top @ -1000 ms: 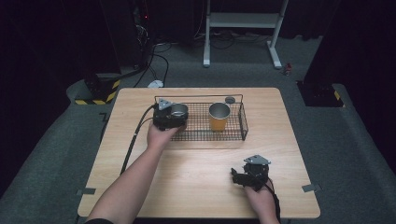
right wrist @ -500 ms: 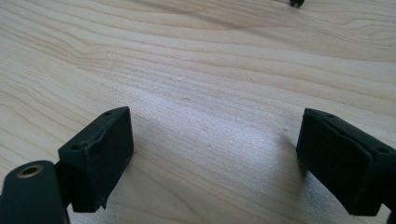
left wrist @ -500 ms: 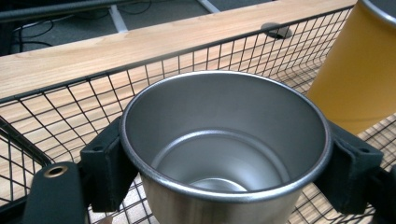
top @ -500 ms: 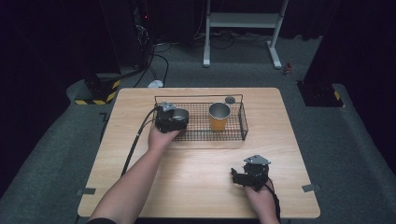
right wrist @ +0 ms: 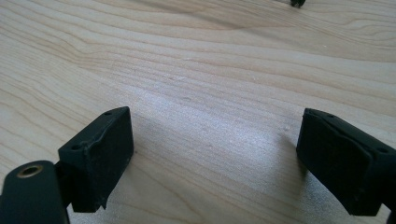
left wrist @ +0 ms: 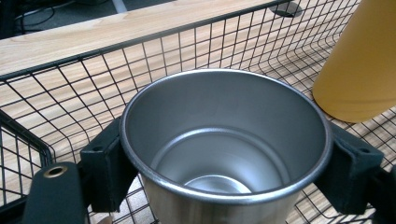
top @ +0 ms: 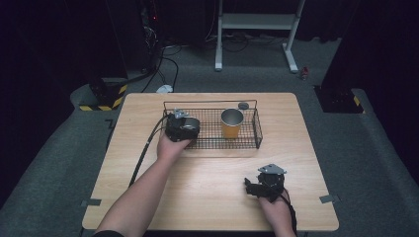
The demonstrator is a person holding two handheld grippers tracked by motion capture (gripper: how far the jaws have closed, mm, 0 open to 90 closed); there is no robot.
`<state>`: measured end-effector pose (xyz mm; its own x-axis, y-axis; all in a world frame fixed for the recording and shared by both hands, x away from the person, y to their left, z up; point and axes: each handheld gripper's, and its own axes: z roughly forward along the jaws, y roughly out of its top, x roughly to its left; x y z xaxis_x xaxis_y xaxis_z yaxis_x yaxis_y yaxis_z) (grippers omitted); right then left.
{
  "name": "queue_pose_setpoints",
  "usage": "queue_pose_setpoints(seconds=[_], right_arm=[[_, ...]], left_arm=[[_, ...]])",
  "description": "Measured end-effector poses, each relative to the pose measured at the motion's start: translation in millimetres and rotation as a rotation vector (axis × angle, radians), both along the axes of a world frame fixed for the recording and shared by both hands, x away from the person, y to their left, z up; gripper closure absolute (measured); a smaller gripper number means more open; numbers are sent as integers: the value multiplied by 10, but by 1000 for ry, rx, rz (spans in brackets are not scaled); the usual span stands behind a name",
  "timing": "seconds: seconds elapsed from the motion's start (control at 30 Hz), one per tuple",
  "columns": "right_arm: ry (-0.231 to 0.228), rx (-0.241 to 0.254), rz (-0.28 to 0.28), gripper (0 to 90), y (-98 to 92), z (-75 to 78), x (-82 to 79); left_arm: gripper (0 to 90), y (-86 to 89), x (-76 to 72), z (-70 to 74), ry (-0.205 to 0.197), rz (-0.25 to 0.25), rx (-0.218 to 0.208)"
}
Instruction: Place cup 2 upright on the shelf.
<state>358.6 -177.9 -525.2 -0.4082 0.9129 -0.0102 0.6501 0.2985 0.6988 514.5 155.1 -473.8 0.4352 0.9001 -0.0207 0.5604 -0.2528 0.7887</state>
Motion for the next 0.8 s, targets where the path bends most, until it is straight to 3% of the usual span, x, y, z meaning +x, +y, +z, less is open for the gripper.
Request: queue_pose_setpoints(seconds=[0.8], right_arm=[[0, 0, 0, 110, 0, 0, 0]], left_arm=[[179, 26, -62, 41, 59, -18, 95]])
